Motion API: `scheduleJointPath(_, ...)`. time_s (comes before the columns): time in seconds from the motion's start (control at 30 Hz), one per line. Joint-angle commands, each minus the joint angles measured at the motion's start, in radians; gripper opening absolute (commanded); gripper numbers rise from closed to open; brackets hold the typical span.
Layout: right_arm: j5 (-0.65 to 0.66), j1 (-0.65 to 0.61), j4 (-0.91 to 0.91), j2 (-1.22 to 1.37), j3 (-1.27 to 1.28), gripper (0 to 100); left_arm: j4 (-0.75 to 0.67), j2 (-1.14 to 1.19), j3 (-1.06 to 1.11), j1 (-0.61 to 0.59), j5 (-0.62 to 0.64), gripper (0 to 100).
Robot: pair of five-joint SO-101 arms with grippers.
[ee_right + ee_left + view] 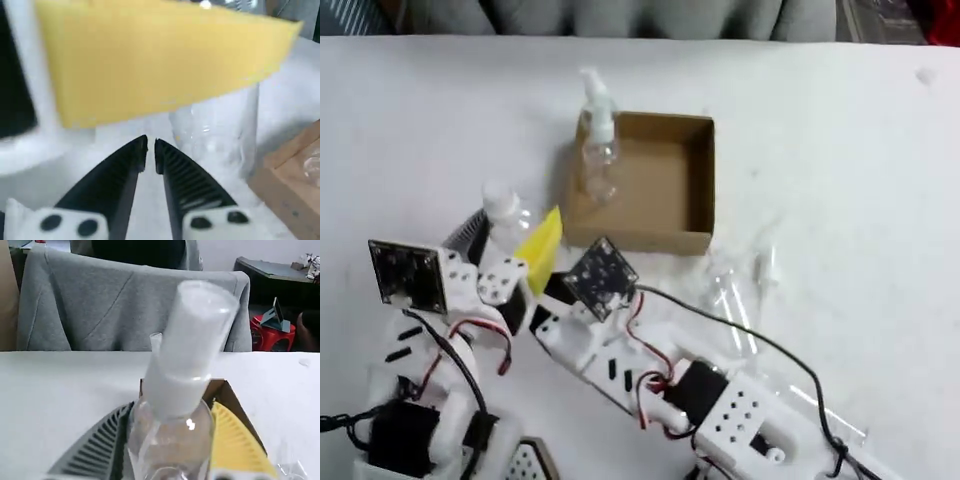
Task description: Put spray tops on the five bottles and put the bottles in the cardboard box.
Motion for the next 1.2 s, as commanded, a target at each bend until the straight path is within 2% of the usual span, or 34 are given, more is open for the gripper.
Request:
scheduleJointPath(0.0,0.003,0.035,0.036,-0.039,0.002,1.6,-0.046,-0.018,0.012,0.010,-0.012,2)
scheduleJointPath(0.13,0.008,0.035,0.213,-0.162,0.003,1.5,-0.126,-0.016,0.071,0.010,-0.012,2)
scheduleJointPath(0.27,0.169,0.088,0.483,-0.355,0.002,1.5,-0.164,-0.015,0.098,0.010,-0.012,2)
scheduleJointPath(0.37,0.250,0.237,0.627,-0.506,0.002,1.5,-0.170,0.007,0.091,0.018,-0.012,2)
scheduleJointPath(0.5,0.267,0.484,0.757,-0.639,0.008,1.5,-0.190,0.153,0.017,0.016,-0.020,2)
scheduleJointPath(0.6,0.328,0.639,0.769,-0.654,0.008,1.5,-0.262,0.300,-0.058,0.012,-0.021,2)
scheduleJointPath(0.7,0.413,0.717,0.776,-0.650,0.049,1.6,-0.365,0.446,-0.112,0.015,-0.021,2)
scheduleJointPath(0.9,0.413,0.906,0.688,-0.650,0.230,1.6,-0.517,0.607,-0.114,0.012,-0.021,2)
scheduleJointPath(1.17,0.381,0.951,0.469,-0.650,0.460,1.6,-0.830,0.628,0.057,0.038,-0.021,2)
